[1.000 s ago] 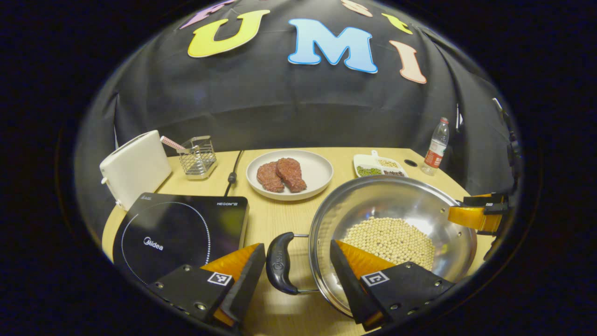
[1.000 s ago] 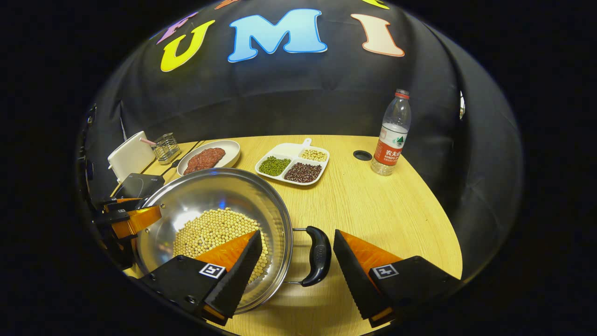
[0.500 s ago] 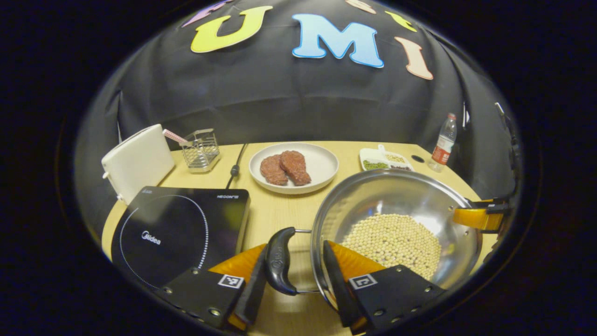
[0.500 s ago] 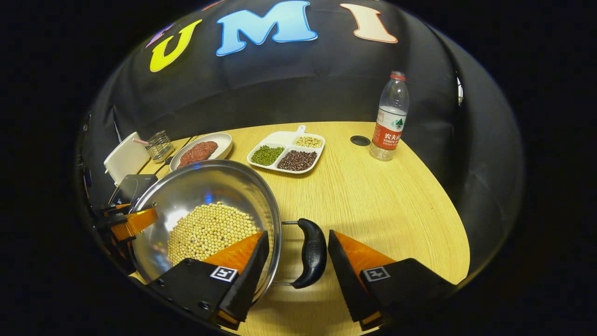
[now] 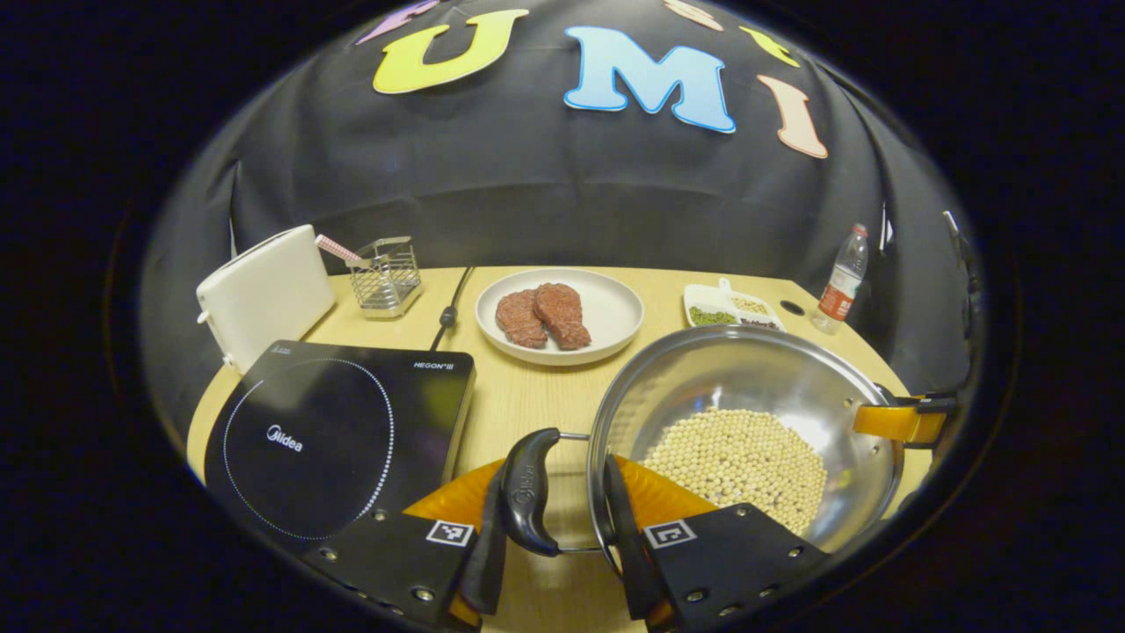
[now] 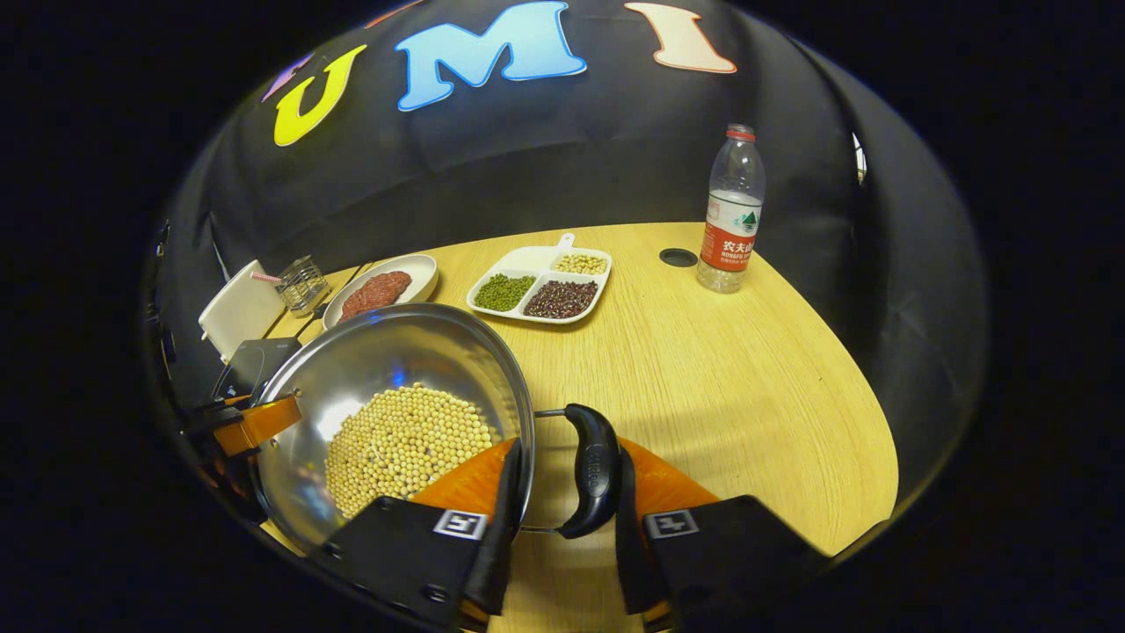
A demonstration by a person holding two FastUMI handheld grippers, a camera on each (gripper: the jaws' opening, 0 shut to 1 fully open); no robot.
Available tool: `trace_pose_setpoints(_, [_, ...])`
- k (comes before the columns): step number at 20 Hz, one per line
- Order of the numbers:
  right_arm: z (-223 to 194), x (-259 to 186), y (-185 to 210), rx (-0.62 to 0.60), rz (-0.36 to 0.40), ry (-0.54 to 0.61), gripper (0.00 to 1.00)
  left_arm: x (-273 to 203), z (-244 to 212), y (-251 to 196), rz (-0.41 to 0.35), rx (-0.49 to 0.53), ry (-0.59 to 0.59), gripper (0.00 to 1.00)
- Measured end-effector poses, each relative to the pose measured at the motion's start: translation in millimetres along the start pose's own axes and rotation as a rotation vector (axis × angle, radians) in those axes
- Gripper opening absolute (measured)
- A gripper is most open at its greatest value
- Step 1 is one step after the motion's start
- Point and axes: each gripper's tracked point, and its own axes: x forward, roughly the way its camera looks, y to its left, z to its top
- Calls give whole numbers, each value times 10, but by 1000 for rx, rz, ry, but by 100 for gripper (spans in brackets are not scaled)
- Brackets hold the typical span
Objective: First push the handle of the pot to place it horizontally, then grasp the pot with both hands and set it on the induction cooktop.
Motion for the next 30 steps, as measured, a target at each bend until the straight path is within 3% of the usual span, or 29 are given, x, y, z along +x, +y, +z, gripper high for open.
trace_pose_setpoints(1, [-6,9,-1,1,2,5,43,2,11,1,4,0,-1,55])
trace_pose_setpoints(8, [87,-158,63,-12,-4,3,46,-173,123,23,4,-11,-11,55])
trace_pose_setpoints(9, [119,-214,106,-14,-5,-3,43,-214,168,65,2,-19,-14,55])
trace_pose_setpoints(13, [191,-394,327,-8,-9,-24,47,-392,314,262,-10,-11,-35,55])
trace_pose_setpoints(16, [212,-518,524,5,-21,-40,43,-492,408,414,-25,1,-45,55])
trace_pose_setpoints(20, [215,-608,781,24,-30,-51,47,-575,497,693,-38,16,-58,55])
trace_pose_setpoints(30, [221,-689,1450,15,-29,-63,43,-727,518,1371,-37,8,-73,55])
